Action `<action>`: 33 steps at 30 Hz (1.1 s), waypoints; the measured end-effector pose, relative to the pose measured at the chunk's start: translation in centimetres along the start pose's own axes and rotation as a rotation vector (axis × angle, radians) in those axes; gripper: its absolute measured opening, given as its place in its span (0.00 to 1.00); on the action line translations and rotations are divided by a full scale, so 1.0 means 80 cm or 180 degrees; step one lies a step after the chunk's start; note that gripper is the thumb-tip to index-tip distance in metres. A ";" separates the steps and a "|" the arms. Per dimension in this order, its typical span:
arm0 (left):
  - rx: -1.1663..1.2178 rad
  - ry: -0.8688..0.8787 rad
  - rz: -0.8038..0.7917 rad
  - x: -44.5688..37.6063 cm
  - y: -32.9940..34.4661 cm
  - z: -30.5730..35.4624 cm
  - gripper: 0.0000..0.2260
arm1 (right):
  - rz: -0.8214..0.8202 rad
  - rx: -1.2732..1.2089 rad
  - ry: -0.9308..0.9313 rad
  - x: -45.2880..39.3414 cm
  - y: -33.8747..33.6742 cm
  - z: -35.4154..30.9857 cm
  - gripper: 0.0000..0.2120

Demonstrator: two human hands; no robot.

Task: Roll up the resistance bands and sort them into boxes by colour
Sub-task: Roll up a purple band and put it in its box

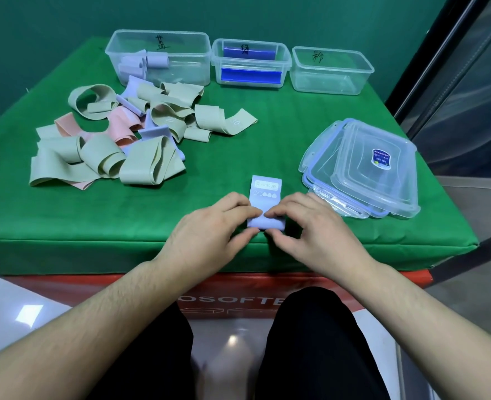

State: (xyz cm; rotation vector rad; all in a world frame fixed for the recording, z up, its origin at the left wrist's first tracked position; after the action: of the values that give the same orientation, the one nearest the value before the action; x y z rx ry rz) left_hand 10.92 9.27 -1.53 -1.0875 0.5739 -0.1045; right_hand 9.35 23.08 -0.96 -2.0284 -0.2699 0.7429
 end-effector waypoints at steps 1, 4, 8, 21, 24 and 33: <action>-0.0005 0.0039 0.0056 0.000 -0.002 0.002 0.13 | -0.0027 -0.0017 0.0024 -0.001 0.000 0.001 0.13; -0.0106 0.0130 0.0187 -0.001 -0.007 0.006 0.11 | -0.0073 -0.0068 0.0082 -0.003 0.002 0.005 0.14; -0.0200 0.0113 0.0248 -0.006 -0.009 0.005 0.12 | -0.0053 -0.0020 0.0107 -0.005 0.002 0.008 0.14; -0.0223 -0.0023 0.0097 -0.011 -0.001 -0.003 0.11 | -0.0002 -0.0015 0.0111 -0.011 0.001 0.012 0.08; -0.0274 -0.0028 0.0106 -0.014 0.000 -0.003 0.11 | 0.0016 -0.0005 0.0167 -0.012 0.001 0.016 0.12; -0.0358 -0.0168 -0.0134 -0.023 0.005 -0.007 0.14 | 0.0135 0.0204 0.0137 -0.015 -0.001 0.014 0.14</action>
State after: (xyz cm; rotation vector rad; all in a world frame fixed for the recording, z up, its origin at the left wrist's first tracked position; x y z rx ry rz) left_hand 9.01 9.68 -1.37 -1.2086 0.5144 -0.0806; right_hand 7.72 23.36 -0.90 -1.9921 -0.1765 0.7243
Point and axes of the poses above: each hand's wrist, its own x-axis away from the middle knuckle, its own y-axis out of the palm, z = x × y, the point moved 9 cm from there along -x, towards the middle knuckle, and after that the axes turned 1 degree about -z, right-handed, at the moved point
